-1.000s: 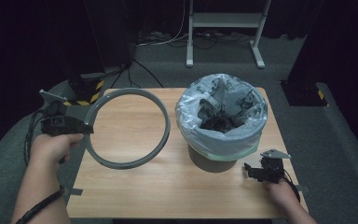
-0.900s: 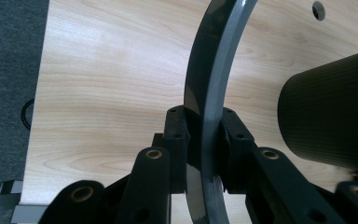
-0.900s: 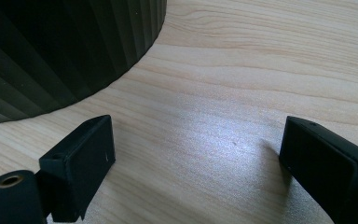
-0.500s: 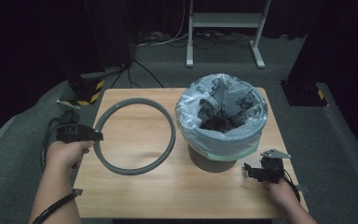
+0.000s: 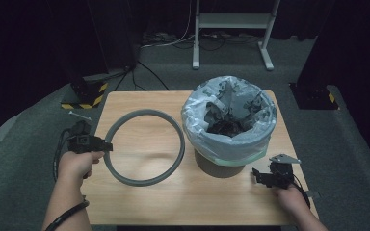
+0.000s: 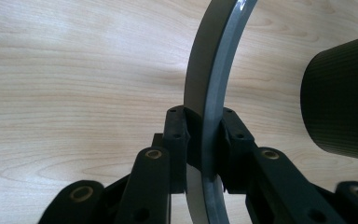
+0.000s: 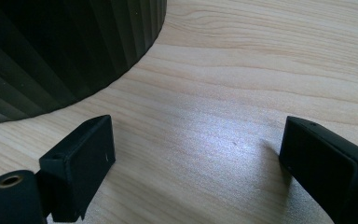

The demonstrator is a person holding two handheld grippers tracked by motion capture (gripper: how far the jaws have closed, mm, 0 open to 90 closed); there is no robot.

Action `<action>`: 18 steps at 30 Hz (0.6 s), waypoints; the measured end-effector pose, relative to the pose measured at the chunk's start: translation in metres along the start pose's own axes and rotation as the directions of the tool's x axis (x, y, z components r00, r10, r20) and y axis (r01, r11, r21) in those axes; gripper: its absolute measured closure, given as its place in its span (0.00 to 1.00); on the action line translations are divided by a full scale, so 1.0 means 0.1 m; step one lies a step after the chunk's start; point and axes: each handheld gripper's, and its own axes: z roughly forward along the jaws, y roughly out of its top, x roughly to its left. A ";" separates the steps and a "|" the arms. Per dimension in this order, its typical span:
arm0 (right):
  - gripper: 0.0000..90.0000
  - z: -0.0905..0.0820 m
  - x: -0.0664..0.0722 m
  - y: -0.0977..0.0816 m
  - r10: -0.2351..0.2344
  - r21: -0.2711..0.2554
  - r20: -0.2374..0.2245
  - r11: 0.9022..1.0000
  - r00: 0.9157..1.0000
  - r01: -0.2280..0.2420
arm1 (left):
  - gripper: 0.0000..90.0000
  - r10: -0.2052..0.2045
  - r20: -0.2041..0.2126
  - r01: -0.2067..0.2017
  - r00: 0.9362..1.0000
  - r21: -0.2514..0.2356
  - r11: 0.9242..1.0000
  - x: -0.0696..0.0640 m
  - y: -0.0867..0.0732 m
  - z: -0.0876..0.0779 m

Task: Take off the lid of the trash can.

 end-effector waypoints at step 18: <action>0.11 0.00 0.00 0.00 0.002 0.001 -0.001 1.000 1.000 -0.002 | 0.84 0.012 0.000 -0.011 1.000 0.064 0.998 0.02 -0.11 0.39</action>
